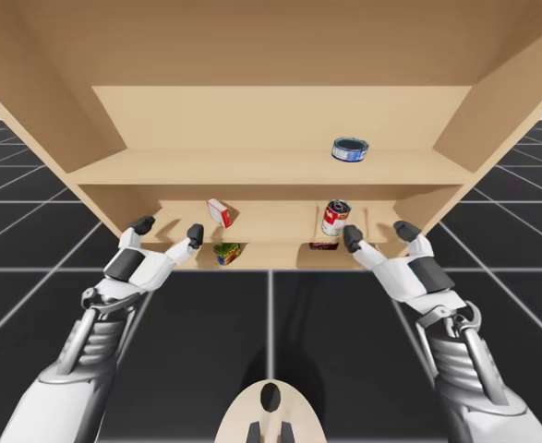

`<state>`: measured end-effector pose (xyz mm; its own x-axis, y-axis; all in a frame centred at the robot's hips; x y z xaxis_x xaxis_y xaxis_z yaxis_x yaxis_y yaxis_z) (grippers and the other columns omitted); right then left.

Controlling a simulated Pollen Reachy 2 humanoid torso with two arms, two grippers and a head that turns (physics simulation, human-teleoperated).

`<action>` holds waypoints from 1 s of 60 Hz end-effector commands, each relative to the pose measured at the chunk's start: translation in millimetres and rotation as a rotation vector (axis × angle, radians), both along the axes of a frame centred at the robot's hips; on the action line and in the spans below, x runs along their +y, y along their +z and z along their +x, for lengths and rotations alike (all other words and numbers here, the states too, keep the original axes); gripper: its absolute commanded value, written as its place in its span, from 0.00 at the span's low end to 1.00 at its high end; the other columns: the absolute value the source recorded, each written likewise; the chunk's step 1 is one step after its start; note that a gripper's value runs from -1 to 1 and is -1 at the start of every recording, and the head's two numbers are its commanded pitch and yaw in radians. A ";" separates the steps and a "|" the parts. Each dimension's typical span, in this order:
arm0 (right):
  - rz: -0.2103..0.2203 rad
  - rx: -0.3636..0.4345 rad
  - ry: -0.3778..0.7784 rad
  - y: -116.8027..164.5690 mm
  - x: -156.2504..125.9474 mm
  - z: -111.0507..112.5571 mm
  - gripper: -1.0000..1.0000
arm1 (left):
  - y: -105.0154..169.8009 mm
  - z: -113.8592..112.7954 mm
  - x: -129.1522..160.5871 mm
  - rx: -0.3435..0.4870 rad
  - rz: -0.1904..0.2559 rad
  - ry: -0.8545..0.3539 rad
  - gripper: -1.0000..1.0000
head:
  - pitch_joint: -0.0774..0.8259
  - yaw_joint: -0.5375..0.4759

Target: Find the gelatin box on the shelf and bring it to me.

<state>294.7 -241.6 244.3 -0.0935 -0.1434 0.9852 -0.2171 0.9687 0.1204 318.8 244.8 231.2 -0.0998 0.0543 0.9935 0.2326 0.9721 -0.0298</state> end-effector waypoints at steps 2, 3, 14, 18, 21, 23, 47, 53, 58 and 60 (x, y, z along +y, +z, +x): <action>0.031 -0.025 -0.067 -3.1 1.4 -0.5 0.00 | -0.2 -0.3 -1.1 -0.004 0.007 0.001 0.00 | 0.10 0.50; 0.026 -0.022 -0.060 -2.8 1.3 -0.7 0.00 | -0.1 -0.2 -1.1 -0.005 0.007 0.002 0.00 | 0.10 0.50; 0.001 -0.019 -0.040 -4.0 0.7 1.4 0.00 | 0.3 -1.0 -1.7 -0.006 0.007 -0.005 0.00 | 0.21 0.50; -0.011 -0.018 -0.043 -5.2 1.9 1.7 0.00 | 0.7 -1.4 -1.8 -0.007 0.008 -0.006 0.00 | 0.26 0.50; -0.021 -0.022 -0.048 -6.0 2.3 1.8 0.00 | 0.9 -2.0 -1.7 -0.010 0.009 -0.008 0.00 | 0.29 0.51; -0.021 -0.021 -0.046 -6.0 2.3 1.8 0.00 | 1.1 -2.2 -1.8 -0.011 0.009 -0.008 0.00 | 0.30 0.51; -0.064 -0.008 -0.032 -9.4 2.3 1.4 0.00 | 1.5 -4.0 -3.3 -0.016 0.014 -0.025 0.00 | 0.52 0.69; -0.074 -0.007 -0.029 -10.1 3.0 1.5 0.00 | 3.0 -6.5 -6.1 -0.020 0.014 -0.033 0.00 | 0.54 0.72; -0.078 -0.005 -0.028 -10.5 3.7 1.7 0.00 | 4.4 -9.4 -9.3 -0.025 0.015 -0.041 0.00 | 0.55 0.73; -0.079 -0.006 -0.029 -10.5 3.8 1.8 0.00 | 5.2 -10.9 -10.9 -0.024 0.013 -0.049 0.00 | 0.55 0.73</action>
<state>296.4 -238.7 234.4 -0.1039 -0.0721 0.9920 -0.1874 0.9809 0.0517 311.8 238.5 234.3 -0.1177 0.0434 0.9921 0.2652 0.9641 -0.0107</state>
